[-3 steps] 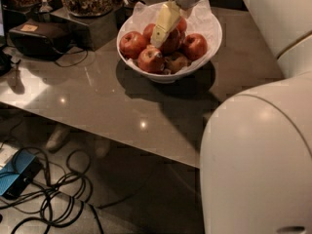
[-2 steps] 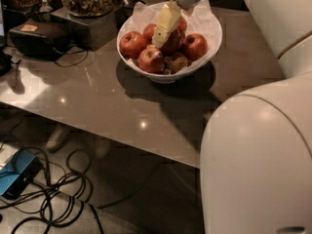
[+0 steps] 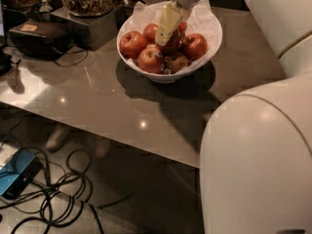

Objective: Pick apple from white bowl

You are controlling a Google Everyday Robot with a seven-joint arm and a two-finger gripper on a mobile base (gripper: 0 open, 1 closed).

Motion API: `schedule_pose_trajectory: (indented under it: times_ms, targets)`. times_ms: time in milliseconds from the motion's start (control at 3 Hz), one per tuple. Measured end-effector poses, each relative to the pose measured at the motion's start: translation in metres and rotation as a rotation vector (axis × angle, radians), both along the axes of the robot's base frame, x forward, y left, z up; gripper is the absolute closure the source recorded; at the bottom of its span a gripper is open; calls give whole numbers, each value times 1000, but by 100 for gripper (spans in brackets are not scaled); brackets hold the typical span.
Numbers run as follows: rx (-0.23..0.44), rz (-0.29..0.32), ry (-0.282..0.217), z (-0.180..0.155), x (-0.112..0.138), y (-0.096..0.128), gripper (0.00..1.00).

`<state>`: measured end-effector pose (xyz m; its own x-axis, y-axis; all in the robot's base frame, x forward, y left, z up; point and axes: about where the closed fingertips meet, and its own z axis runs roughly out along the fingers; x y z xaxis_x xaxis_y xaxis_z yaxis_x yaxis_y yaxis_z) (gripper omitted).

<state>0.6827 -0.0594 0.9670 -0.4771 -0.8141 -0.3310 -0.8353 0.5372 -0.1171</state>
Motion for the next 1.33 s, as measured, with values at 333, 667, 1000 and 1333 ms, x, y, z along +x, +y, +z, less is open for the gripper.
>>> schedule_pose_trajectory:
  times_ms: [333,667,1000,1333]
  targets:
    - [-3,2,-4,1,0,0,24]
    - [-13,7,-3,-3,3,2,34]
    - [-26,8,-14,-2,8,2,49]
    - [-38,10,-22,-2,11,1,46]
